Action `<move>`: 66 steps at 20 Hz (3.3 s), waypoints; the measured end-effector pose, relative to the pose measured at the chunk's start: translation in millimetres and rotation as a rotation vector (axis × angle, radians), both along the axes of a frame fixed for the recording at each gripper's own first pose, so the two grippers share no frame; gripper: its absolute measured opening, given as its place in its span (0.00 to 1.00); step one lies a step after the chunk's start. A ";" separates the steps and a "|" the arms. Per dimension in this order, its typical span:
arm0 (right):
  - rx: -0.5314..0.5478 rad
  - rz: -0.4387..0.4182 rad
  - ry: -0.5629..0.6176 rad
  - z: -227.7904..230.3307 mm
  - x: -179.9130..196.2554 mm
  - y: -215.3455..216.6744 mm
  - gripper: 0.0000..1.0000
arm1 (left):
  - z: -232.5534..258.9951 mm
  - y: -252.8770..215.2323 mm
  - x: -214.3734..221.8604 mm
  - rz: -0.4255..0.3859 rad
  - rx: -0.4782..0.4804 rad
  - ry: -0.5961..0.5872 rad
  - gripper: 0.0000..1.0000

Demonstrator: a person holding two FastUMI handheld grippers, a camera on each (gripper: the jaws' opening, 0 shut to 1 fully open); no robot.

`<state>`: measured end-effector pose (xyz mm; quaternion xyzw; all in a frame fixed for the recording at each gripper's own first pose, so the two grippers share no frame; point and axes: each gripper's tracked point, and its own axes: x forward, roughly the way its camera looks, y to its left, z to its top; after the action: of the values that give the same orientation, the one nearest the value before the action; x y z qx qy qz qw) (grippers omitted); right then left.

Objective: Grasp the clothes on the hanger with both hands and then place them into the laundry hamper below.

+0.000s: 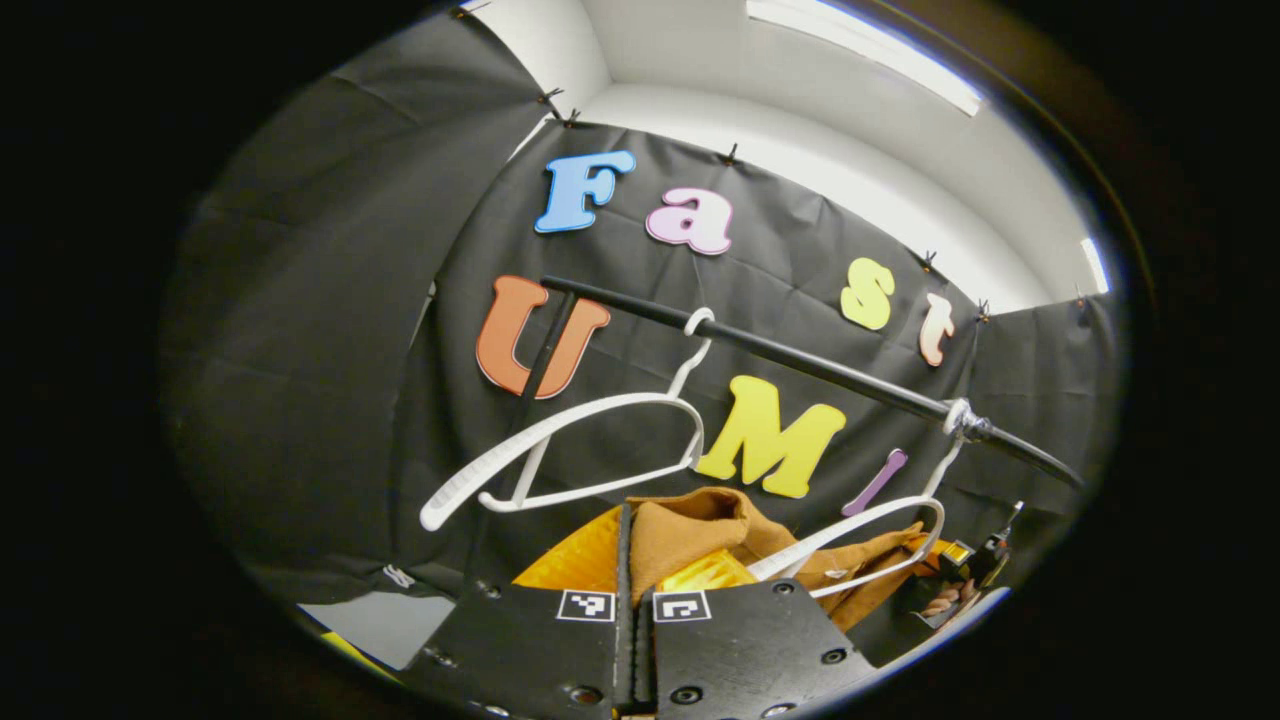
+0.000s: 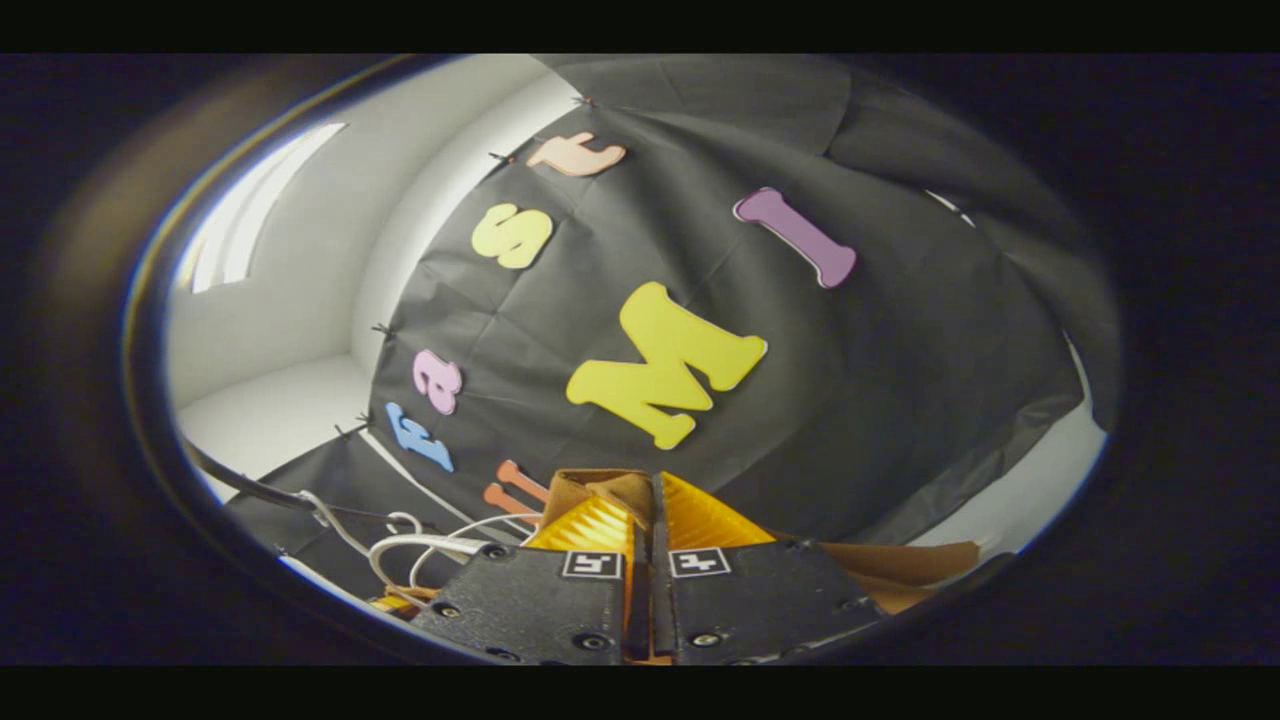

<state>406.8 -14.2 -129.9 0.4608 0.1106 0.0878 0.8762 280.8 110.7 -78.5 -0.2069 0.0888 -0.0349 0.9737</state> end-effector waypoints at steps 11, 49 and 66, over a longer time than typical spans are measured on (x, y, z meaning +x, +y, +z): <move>0.026 0.017 0.058 -23.3 -6.5 -20.5 0.04 | -65.4 -12.0 -7.7 -0.082 -0.038 0.101 0.00; -0.217 0.407 0.140 -62.6 -246.5 154.6 0.00 | -93.0 -138.2 -157.4 -0.254 0.232 0.220 0.00; -0.344 0.407 0.308 -161.8 -226.4 183.6 0.00 | -177.1 -162.2 -124.7 -0.314 0.171 0.354 0.01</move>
<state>180.4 169.4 -291.7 0.2820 0.3452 0.1705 0.8788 156.0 -51.5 -255.6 -0.1105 0.2918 -0.1411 0.9395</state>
